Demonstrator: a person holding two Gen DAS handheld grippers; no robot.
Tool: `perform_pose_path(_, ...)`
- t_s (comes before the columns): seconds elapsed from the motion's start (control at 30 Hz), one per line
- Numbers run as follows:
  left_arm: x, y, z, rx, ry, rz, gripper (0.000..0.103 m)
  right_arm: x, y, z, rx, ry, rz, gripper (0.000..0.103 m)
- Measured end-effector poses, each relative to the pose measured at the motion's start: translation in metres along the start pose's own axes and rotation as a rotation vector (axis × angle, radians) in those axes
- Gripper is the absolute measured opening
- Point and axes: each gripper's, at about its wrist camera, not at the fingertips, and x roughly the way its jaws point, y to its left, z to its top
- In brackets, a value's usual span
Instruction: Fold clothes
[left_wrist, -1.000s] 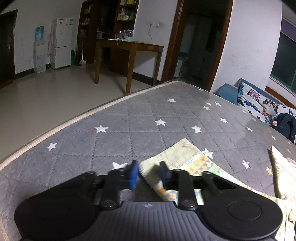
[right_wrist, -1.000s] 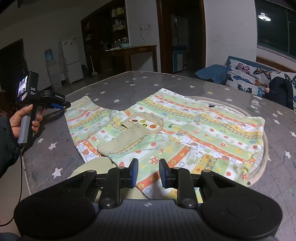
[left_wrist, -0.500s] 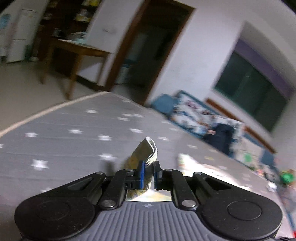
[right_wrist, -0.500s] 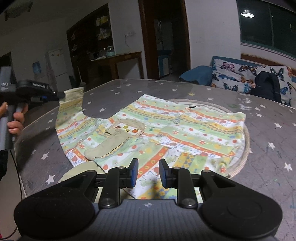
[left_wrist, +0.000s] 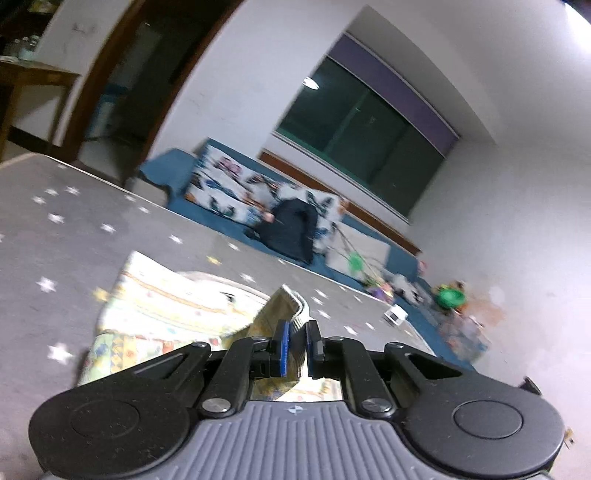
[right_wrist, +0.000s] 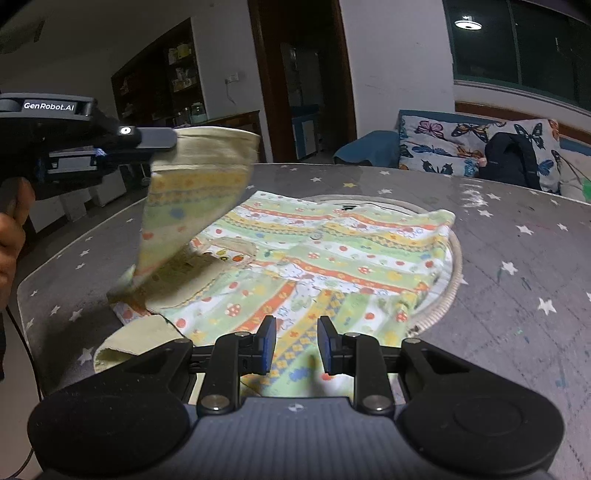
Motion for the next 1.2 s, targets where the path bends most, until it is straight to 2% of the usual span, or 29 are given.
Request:
perform_pose_path(0.27, 0.032, -0.011, -0.033, 0.061, 0.159, -0.065, 0.013, -0.002, -0.009, -0.003, 0.02, 0.002, -0.018, 0.024)
perform_pose_path(0.4, 0.03, -0.003, -0.043, 0.075, 0.208, -0.058, 0.029, -0.003, -0.012, -0.003, 0.027, -0.001, -0.026, 0.024)
perform_pose_path(0.47, 0.024, 0.003, -0.044, 0.093, 0.208, -0.045, 0.031, -0.003, -0.013, -0.002, 0.03, -0.003, -0.03, 0.024)
perform_pose_path(0.67, 0.01, 0.037, -0.033, 0.143, 0.167, 0.079, 0.031, 0.003, -0.013, 0.006, 0.037, -0.002, -0.024, 0.024)
perform_pose_path(0.9, -0.011, 0.079, -0.033, 0.169, 0.183, 0.235, 0.031, 0.04, -0.015, 0.016, 0.037, 0.048, -0.045, 0.025)
perform_pose_path(1.07, -0.012, 0.098, -0.038, 0.162, 0.21, 0.266, 0.031, 0.062, -0.025, 0.013, 0.091, 0.093, -0.053, 0.026)
perform_pose_path(1.2, -0.011, 0.103, -0.043, 0.183, 0.228, 0.282, 0.031, 0.064, -0.022, 0.012, 0.072, 0.101, -0.048, 0.025)
